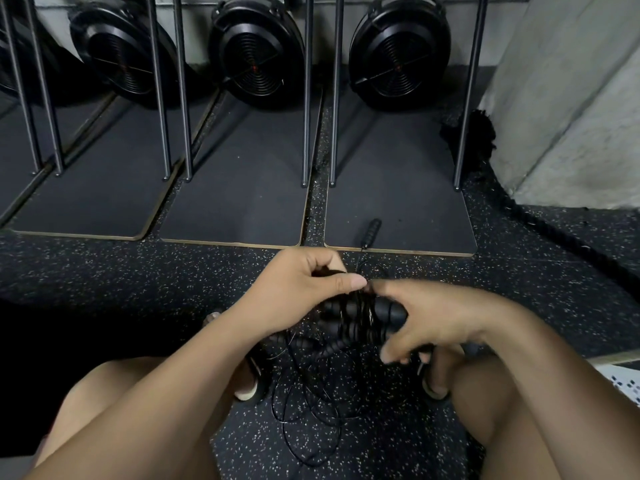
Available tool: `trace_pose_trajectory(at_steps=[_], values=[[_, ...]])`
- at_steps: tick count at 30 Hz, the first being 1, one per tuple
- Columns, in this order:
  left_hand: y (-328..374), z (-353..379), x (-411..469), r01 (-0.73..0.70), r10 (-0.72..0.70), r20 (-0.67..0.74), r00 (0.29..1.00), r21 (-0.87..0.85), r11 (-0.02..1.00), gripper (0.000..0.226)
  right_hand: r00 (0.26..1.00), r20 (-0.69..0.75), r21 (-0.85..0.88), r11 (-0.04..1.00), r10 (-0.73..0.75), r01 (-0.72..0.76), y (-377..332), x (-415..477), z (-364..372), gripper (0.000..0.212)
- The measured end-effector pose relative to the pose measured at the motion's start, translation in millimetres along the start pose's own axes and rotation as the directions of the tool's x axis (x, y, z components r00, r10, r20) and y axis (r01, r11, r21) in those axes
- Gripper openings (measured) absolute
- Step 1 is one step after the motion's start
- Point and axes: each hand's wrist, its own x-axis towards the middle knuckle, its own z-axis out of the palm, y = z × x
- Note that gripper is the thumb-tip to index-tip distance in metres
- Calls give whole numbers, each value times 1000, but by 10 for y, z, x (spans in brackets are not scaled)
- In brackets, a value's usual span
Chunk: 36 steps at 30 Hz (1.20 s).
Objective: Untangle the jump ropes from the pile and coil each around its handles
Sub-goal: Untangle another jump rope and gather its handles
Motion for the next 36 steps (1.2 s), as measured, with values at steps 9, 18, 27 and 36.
trace_pose_trajectory(at_steps=[9,18,27,36], values=[[40,53,16,53,-39,47,998,-349,936,10,945,96,366,894,-313,259,-38,-240,-59,80],[-96,267,57,102,-112,106,988,95,990,34,833,-527,490,742,-166,458,-24,56,-40,63],[-101,181,37,42,-73,132,989,223,974,31,760,-650,66,996,-4,62,174,220,-99,70],[-31,97,16,2,-12,92,996,116,993,21,989,-137,-56,996,59,-67,63,113,53,69]])
